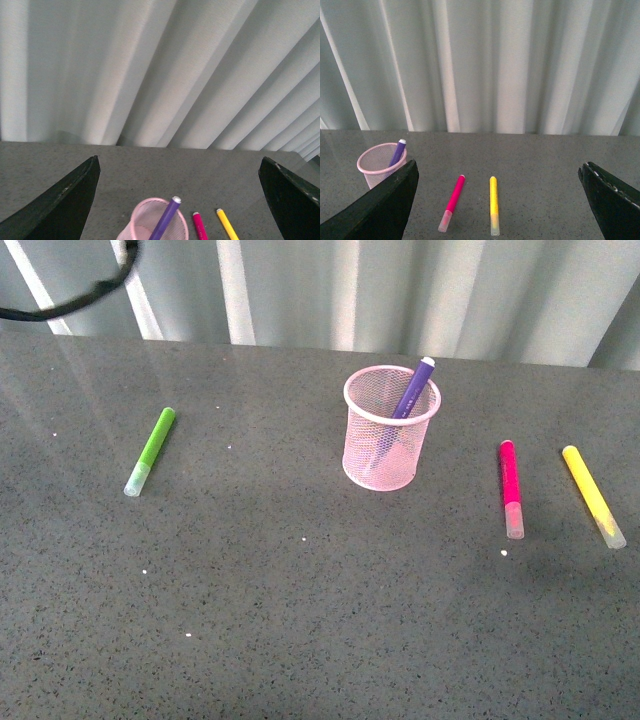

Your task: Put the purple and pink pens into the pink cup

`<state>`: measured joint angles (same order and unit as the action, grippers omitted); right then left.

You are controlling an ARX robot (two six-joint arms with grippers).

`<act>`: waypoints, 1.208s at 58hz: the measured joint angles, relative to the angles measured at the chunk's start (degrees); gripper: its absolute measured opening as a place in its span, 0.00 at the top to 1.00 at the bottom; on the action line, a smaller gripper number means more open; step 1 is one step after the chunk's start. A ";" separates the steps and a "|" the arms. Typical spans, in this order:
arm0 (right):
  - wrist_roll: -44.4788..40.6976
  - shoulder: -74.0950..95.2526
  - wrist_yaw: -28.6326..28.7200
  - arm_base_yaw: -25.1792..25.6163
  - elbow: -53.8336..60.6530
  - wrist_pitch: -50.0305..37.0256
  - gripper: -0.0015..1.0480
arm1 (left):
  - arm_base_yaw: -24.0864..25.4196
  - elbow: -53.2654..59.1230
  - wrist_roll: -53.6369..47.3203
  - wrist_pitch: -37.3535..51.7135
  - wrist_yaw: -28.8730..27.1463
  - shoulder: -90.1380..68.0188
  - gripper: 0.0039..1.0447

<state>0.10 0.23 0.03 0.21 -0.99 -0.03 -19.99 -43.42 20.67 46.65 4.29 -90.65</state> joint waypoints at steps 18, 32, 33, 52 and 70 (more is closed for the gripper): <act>0.00 0.00 0.00 0.00 0.00 0.00 0.07 | 14.05 10.23 -4.15 -14.29 10.84 24.74 0.06; 0.00 0.00 0.00 0.00 0.00 0.00 0.07 | 18.88 13.99 -5.20 -24.74 14.56 38.32 0.06; 0.00 0.00 0.00 0.00 0.00 0.00 0.07 | 18.99 14.23 -5.18 -25.22 14.75 39.12 0.06; 0.00 0.00 0.00 0.00 0.00 0.00 0.07 | 23.80 19.23 -3.17 -34.80 16.98 51.28 0.06; 0.00 0.00 0.00 0.00 0.00 0.00 0.07 | 20.17 29.66 -18.56 -33.11 -4.26 63.06 0.56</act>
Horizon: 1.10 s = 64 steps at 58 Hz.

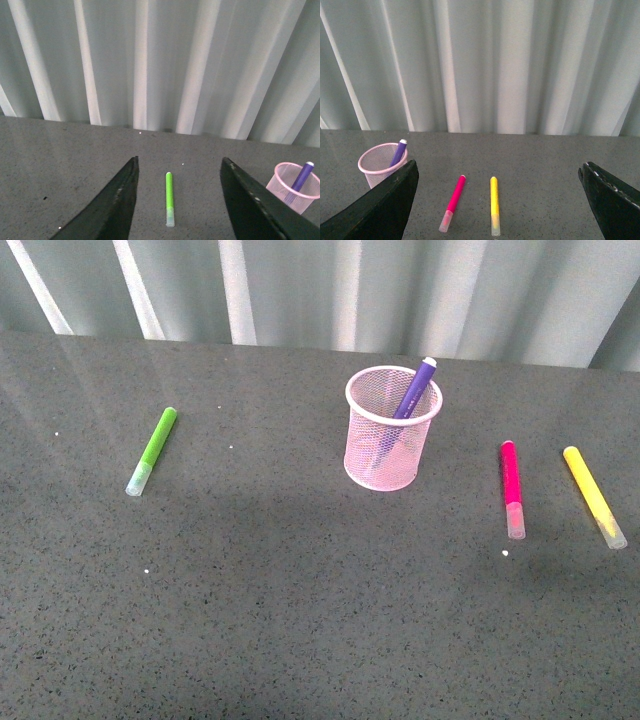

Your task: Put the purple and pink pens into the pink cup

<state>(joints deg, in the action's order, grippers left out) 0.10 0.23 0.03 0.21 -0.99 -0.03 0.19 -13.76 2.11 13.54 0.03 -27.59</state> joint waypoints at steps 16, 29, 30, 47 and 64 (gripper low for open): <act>0.00 0.00 0.00 0.00 0.00 0.00 0.07 | -0.04 6.36 -1.49 0.35 0.00 6.14 0.97; 0.00 0.00 0.00 0.00 0.00 0.00 0.07 | -0.04 8.92 -1.66 -0.59 0.00 9.79 0.97; 0.00 0.00 0.00 0.00 0.00 0.00 0.07 | -0.04 9.09 -1.66 -0.74 -0.02 10.12 0.97; 0.00 0.00 0.00 0.00 0.00 0.00 0.07 | -0.04 11.10 -1.66 -3.10 0.00 14.43 0.97; 0.00 0.00 -0.04 0.00 0.00 0.00 0.07 | -0.07 12.55 -1.73 -12.72 -0.04 25.14 0.97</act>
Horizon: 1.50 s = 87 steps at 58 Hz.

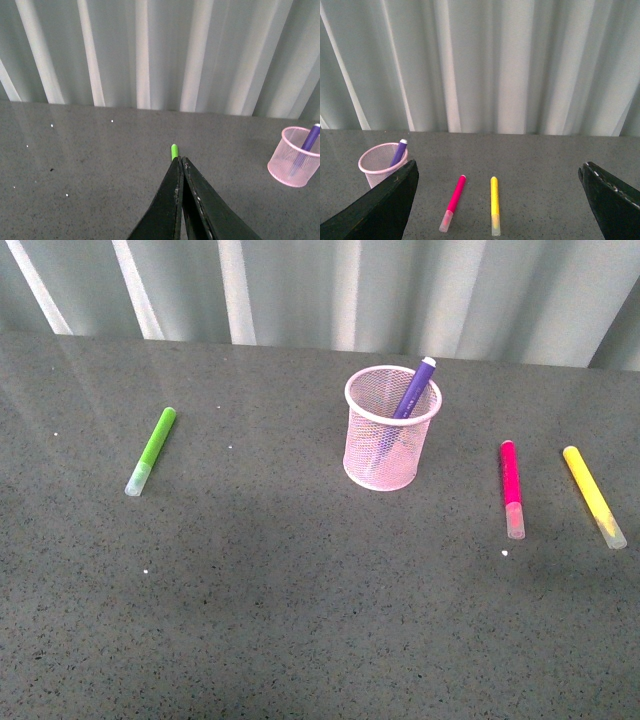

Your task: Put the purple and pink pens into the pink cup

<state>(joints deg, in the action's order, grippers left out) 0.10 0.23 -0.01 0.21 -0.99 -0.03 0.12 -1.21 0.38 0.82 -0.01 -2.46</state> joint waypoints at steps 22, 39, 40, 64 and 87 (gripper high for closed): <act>0.00 0.00 0.04 0.00 0.00 0.00 0.07 | -0.02 0.00 -0.02 -0.79 0.00 2.21 0.97; 0.00 0.00 0.04 0.00 0.00 0.00 0.07 | -0.02 0.00 0.00 -0.79 0.00 2.25 0.70; 0.00 0.00 0.00 -0.02 0.00 0.00 0.07 | -0.02 0.00 0.00 -0.79 0.00 2.25 0.66; -6.10 37.59 -1.29 6.14 -24.13 -14.05 0.07 | -0.04 0.00 -0.11 -0.79 -0.04 2.32 0.07; -1.86 88.37 -2.25 2.08 -51.84 -3.15 0.07 | -0.04 0.00 -0.13 -0.79 0.00 2.36 0.06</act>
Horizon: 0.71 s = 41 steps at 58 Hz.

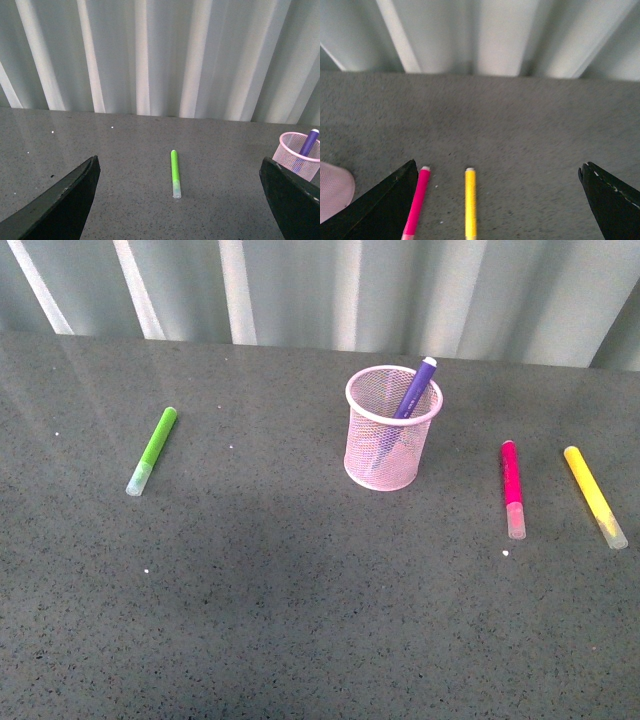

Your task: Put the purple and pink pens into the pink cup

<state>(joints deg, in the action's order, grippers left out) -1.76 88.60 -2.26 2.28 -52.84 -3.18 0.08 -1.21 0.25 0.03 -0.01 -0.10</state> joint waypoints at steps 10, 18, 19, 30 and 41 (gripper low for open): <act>4.22 11.15 -0.11 -2.64 -8.76 8.22 0.07 | 0.00 0.00 0.00 0.00 0.00 0.00 0.06; 7.10 17.38 0.90 -4.59 -11.98 11.56 0.07 | 0.00 0.00 0.00 0.00 0.00 0.00 0.06; 7.34 17.88 0.90 -4.72 -12.15 11.78 0.07 | 0.00 0.00 0.00 0.00 0.00 0.00 0.06; 11.32 26.51 1.07 -7.04 -14.82 13.03 0.07 | 0.00 0.00 0.00 0.00 0.00 0.00 0.06; 14.38 32.92 1.92 -8.46 -18.86 13.73 0.07 | 0.00 0.00 0.00 0.00 0.00 0.00 0.06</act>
<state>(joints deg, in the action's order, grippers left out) 12.62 121.51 -0.34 -6.17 -71.70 10.55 0.08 -1.21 0.25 0.03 -0.01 -0.10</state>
